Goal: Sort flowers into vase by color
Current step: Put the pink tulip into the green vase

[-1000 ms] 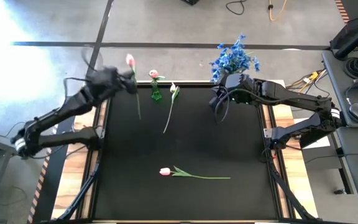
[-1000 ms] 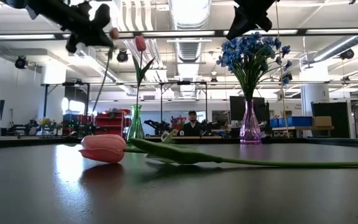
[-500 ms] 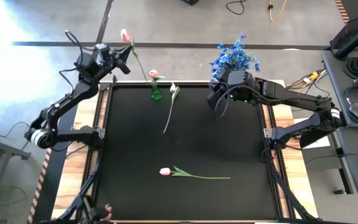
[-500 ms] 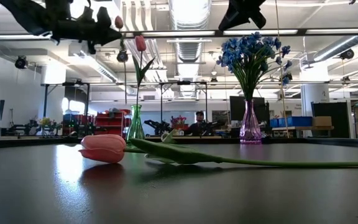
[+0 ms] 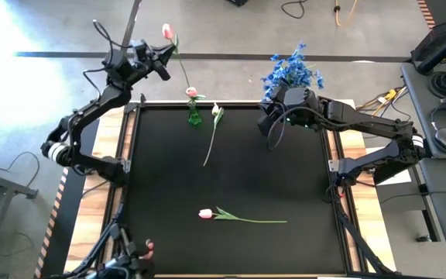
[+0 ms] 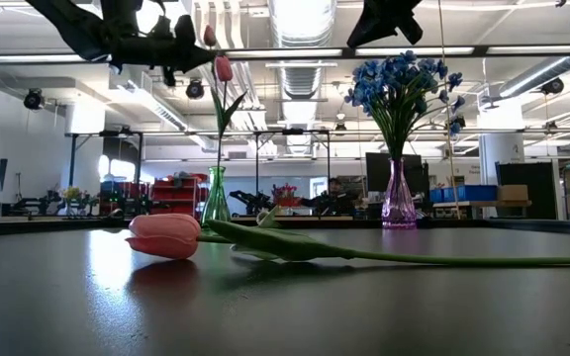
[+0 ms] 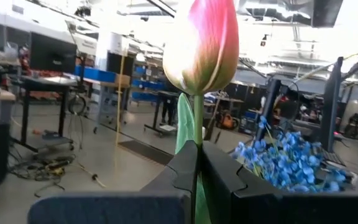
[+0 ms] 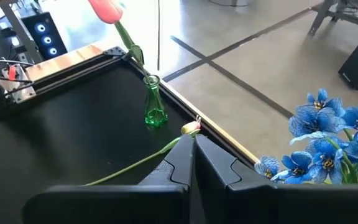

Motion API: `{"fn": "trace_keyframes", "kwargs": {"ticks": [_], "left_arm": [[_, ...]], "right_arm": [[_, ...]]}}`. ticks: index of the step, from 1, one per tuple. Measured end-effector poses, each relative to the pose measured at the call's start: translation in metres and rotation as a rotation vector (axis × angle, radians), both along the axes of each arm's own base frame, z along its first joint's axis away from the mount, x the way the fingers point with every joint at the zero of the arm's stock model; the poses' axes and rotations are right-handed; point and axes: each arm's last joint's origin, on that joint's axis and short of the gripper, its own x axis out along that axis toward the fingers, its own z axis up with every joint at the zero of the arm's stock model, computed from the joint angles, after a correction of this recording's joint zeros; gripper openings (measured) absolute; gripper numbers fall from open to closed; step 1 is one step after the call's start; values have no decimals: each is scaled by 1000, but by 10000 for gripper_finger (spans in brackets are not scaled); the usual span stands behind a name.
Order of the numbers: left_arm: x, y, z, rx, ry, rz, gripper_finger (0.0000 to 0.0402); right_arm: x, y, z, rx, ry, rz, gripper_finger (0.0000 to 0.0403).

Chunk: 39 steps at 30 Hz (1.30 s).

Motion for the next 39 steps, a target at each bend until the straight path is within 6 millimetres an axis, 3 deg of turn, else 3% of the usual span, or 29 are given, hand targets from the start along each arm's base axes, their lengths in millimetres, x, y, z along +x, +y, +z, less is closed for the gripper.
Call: {"fn": "trace_keyframes", "kwargs": {"ticks": [21, 34, 39], "left_arm": [[5, -5, -6, -39, 53, -46, 0], [2, -13, -52, -15, 69, -40, 0], [1, -15, -56, -23, 75, -50, 9]], "right_arm": [[0, -1, 0, -29, 16, -12, 9], [0, -1, 0, -41, 23, -2, 9], [0, -1, 0, -45, 26, 1, 9]]}}
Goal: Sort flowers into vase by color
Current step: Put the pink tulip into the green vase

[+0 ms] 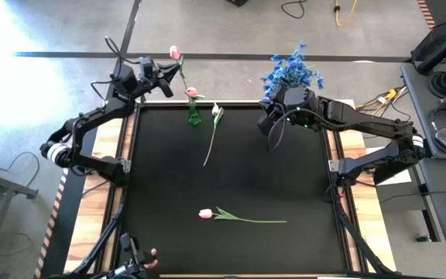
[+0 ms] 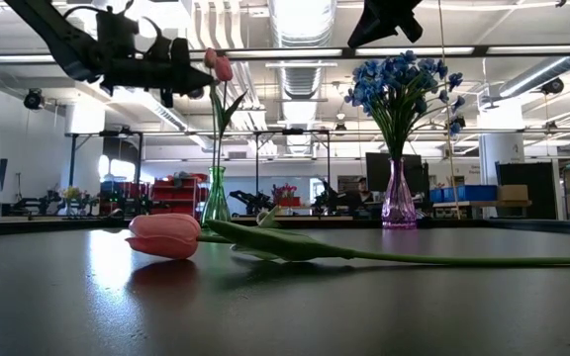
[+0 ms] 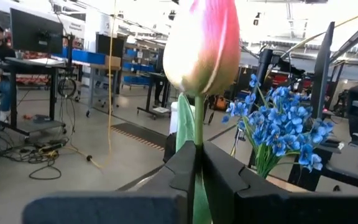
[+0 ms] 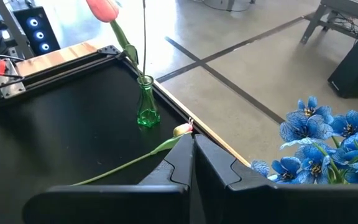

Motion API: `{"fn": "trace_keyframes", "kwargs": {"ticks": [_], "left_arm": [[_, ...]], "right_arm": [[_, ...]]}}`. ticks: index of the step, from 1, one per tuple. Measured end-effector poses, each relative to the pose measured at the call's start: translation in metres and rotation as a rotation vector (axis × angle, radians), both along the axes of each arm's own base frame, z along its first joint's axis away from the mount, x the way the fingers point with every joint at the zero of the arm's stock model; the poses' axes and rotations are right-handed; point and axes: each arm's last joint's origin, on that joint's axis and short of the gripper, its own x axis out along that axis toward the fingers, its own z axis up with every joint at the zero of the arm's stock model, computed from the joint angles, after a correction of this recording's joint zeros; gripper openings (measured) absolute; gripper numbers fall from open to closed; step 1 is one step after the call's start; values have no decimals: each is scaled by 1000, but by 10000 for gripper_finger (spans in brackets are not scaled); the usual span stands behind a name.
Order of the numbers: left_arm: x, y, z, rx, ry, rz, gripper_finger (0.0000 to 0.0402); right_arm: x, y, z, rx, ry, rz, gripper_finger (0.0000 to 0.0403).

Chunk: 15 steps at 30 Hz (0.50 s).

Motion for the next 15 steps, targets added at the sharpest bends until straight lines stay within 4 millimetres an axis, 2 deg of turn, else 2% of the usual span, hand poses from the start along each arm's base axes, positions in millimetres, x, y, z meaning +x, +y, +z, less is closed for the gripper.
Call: {"fn": "trace_keyframes", "kwargs": {"ticks": [10, 15], "left_arm": [[-6, -11, 7, -47, 33, 7, 101], [-19, -37, 27, -44, 108, 60, 130]], "right_arm": [[0, 0, 0, -28, 22, 19, 9], [0, 0, 0, -32, 26, 22, 9]]}}
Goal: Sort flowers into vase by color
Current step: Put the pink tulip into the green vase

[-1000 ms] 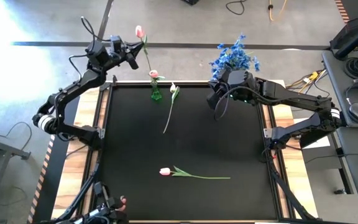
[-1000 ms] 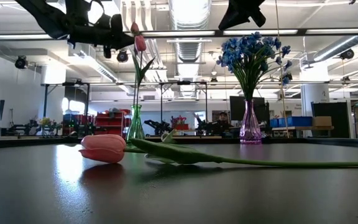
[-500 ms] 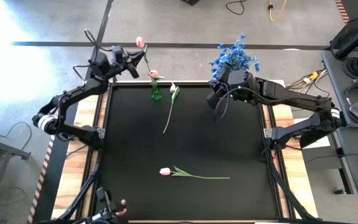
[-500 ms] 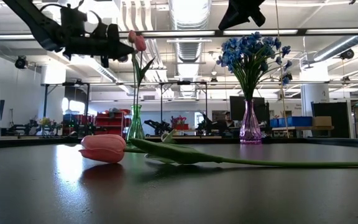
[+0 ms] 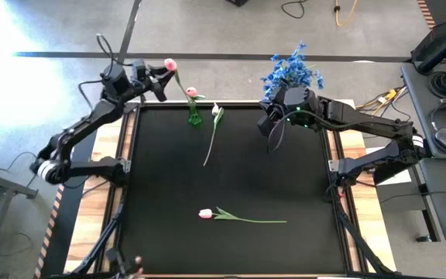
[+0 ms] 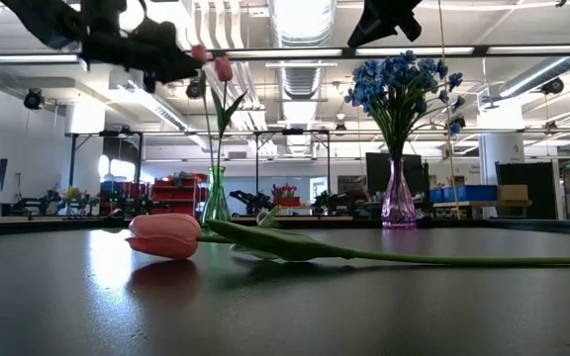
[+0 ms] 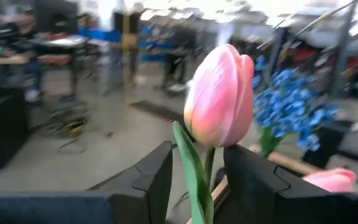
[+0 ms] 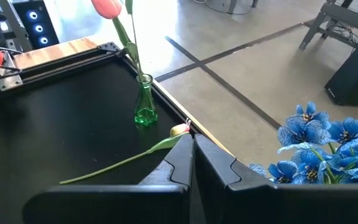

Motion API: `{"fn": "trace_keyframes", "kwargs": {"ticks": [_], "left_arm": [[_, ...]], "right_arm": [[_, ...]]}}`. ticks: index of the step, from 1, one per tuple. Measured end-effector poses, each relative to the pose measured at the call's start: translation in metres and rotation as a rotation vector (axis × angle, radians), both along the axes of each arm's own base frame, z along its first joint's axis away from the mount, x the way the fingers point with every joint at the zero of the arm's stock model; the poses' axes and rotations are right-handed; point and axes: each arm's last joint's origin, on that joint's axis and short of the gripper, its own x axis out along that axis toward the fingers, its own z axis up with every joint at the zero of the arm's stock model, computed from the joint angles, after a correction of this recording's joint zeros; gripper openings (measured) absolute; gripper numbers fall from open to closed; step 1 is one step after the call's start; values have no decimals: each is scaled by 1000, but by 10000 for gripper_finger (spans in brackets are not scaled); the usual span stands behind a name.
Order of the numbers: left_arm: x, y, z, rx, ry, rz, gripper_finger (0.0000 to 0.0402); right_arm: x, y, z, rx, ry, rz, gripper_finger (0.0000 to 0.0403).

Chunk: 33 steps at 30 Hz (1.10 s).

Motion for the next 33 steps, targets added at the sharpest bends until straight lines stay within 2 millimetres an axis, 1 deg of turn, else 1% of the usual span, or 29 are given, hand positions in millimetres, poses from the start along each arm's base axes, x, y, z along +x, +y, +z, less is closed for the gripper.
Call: {"fn": "trace_keyframes", "kwargs": {"ticks": [4, 7, 9, 14, 16, 19, 22, 27, 30, 33], "left_arm": [[-6, -25, 17, -3, 127, 93, 132], [-3, -32, 19, -36, 171, 107, 132], [2, -28, 11, -71, 195, 108, 126], [21, -4, -10, -120, 211, 106, 88], [27, 5, -14, -140, 183, 109, 74], [34, 16, -11, -168, 175, 108, 72], [39, 22, -2, -184, 205, 99, 94], [41, 25, 13, -236, 347, 80, 167], [43, 27, 13, -278, 426, 64, 210], [45, 31, 6, -288, 473, 52, 238]], "right_arm": [[0, 0, 0, -1, 0, 1, 9], [0, 0, 0, -15, 12, 13, 9], [0, 0, 0, -27, 23, 22, 9], [0, 0, 0, -40, 32, 31, 9], [0, 0, 0, -38, 31, 34, 9], [0, 0, 0, -35, 29, 32, 9], [0, 0, 0, -33, 28, 31, 9], [0, 0, 0, -24, 21, 25, 9], [0, 0, 0, -20, 17, 22, 9], [0, 0, 0, -21, 18, 23, 9]]}}
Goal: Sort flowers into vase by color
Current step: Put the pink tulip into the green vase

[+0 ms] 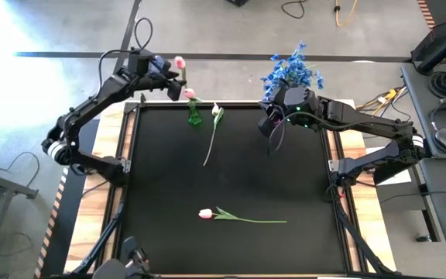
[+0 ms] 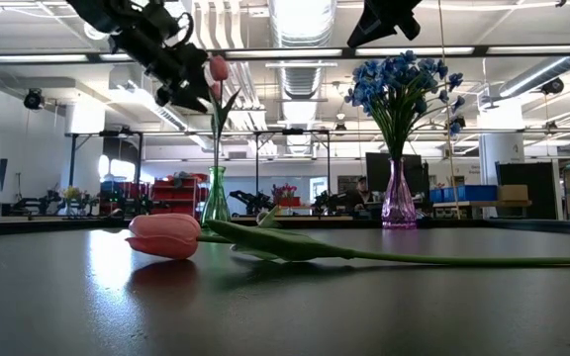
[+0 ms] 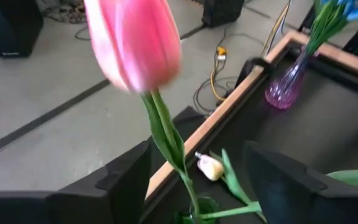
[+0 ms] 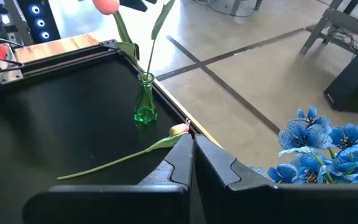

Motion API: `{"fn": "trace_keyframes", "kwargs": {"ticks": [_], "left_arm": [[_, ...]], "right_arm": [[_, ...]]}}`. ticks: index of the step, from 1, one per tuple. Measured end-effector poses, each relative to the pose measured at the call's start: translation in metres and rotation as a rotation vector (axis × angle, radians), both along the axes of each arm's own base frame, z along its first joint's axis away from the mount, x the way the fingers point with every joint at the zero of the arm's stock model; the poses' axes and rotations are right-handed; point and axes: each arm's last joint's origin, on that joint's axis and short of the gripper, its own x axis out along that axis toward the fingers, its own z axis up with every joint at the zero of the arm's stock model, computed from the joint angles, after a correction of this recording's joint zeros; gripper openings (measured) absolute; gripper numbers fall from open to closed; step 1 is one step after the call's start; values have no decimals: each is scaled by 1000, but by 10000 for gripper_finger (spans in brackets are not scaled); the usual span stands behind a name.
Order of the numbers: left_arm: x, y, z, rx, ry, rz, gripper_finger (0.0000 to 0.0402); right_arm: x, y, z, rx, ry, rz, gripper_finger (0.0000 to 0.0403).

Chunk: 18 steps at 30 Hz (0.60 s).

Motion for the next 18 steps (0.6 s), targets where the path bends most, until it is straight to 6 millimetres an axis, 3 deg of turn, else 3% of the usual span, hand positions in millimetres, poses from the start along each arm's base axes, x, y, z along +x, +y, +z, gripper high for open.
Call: {"fn": "trace_keyframes", "kwargs": {"ticks": [7, 12, 18], "left_arm": [[-4, -5, -6, -45, 24, 6, 249], [-16, -33, 2, -73, -6, 11, 249], [-32, -75, -25, -196, -56, 38, 247]], "right_arm": [[0, 0, 0, -6, 5, 4, 11], [0, 0, 0, 2, -1, -1, 25], [-1, 0, 0, 4, 4, -2, 44]]}}
